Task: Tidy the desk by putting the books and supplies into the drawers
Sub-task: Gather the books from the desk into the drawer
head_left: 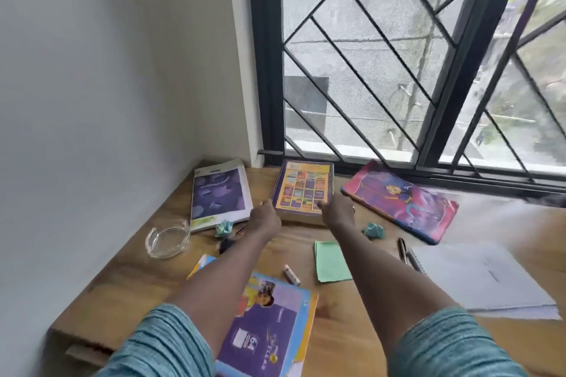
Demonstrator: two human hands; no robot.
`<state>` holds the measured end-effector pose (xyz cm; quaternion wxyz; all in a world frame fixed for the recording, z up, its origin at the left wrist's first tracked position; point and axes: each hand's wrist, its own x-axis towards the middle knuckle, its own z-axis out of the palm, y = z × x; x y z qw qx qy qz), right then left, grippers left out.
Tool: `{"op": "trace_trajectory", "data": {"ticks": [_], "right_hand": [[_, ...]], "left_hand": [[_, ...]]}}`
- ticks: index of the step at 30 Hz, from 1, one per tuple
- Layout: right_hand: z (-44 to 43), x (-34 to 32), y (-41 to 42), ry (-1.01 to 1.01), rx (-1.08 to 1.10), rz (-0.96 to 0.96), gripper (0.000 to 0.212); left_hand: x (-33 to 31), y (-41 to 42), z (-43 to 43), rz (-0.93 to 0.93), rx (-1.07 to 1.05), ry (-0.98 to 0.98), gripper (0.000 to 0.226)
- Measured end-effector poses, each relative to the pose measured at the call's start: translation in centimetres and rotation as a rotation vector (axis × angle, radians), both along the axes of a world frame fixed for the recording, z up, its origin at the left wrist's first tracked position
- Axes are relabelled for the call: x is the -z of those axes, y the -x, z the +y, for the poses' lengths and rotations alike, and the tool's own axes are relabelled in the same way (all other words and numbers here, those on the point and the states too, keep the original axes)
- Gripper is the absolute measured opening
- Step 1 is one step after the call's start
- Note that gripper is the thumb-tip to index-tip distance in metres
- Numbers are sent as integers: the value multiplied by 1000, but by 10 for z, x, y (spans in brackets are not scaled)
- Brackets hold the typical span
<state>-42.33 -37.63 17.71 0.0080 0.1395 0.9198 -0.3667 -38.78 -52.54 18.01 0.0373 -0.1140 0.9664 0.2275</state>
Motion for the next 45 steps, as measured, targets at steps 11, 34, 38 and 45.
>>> {"op": "trace_trajectory", "data": {"ticks": [11,34,38,45], "right_hand": [[-7,37,143,241,-6,-373,57],[38,-24,163,884,106,-304,22],[38,-64,129,939,48,-145,18],[33,-114,22,1102,-64,76,36]], "left_hand": [[5,146,0,-252,-138,-366,20],[-35,160,6,-295,-235,-982,17],[-71,133,-1,-90,-238,-1020,36],[-120,36,-7,347,-109,-1085,41]]}}
